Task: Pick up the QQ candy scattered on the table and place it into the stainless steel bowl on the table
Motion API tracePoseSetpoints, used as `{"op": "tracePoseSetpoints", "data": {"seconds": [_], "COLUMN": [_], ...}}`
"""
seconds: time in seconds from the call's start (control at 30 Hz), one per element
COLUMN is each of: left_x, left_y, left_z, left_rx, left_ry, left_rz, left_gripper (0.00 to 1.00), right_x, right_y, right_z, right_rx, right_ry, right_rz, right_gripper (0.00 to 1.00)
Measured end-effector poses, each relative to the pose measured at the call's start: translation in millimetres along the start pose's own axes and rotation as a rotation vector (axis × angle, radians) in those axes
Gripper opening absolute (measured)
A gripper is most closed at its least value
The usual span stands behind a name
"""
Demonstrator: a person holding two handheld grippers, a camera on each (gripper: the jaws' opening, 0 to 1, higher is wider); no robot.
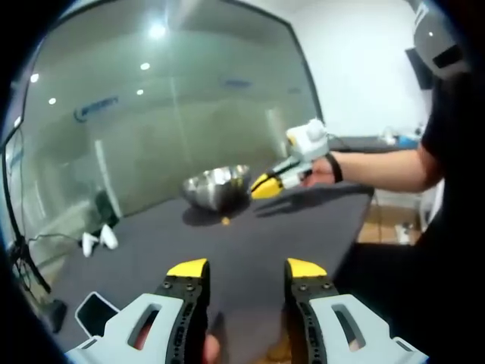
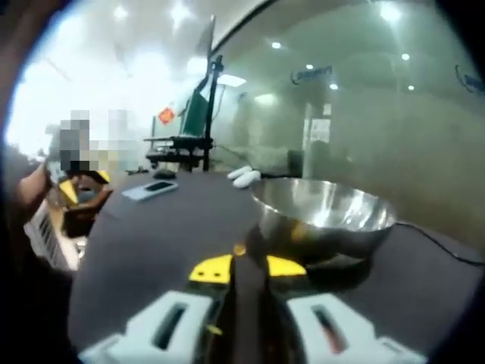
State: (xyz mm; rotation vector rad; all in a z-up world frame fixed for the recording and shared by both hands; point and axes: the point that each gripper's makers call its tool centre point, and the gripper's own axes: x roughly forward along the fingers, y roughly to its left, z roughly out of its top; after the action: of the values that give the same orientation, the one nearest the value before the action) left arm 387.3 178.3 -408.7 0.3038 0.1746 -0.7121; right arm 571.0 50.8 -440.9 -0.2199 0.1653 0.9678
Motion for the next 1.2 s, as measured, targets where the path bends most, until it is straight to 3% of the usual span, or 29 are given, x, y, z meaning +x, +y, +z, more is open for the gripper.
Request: {"op": "tracePoseSetpoints", "data": {"seconds": [0.23,0.57,0.97,1.2], "left_x": [-1.0,-5.4,-9.0,-11.7], "left_y": [1.2,5.6,5.8,8.8], "left_z": [2.1,-5.2,-7.2,-9.3], "left_rx": [-0.001,-0.014,-0.022,-0.029], "left_ry": [-0.007,-0.003,-0.008,-0.003], "left_rz": [0.005,0.014,0.021,0.031], "left_gripper": [0.41,0.41,0.41,0.41], "right_x": [33.0,56.1,72.2,76.0], "right_y": [14.0,19.0,20.4,19.5], "right_z": [-11.2,-21.7,-20.1,-19.1], "right_rx": [-0.004,0.022,0.033,0.033], "right_ry": [0.052,0.092,0.103,0.101], "right_rz": [0.04,0.027,-0.01,0.01], "right_gripper": [0.17,0.17,0.16,0.14]}}
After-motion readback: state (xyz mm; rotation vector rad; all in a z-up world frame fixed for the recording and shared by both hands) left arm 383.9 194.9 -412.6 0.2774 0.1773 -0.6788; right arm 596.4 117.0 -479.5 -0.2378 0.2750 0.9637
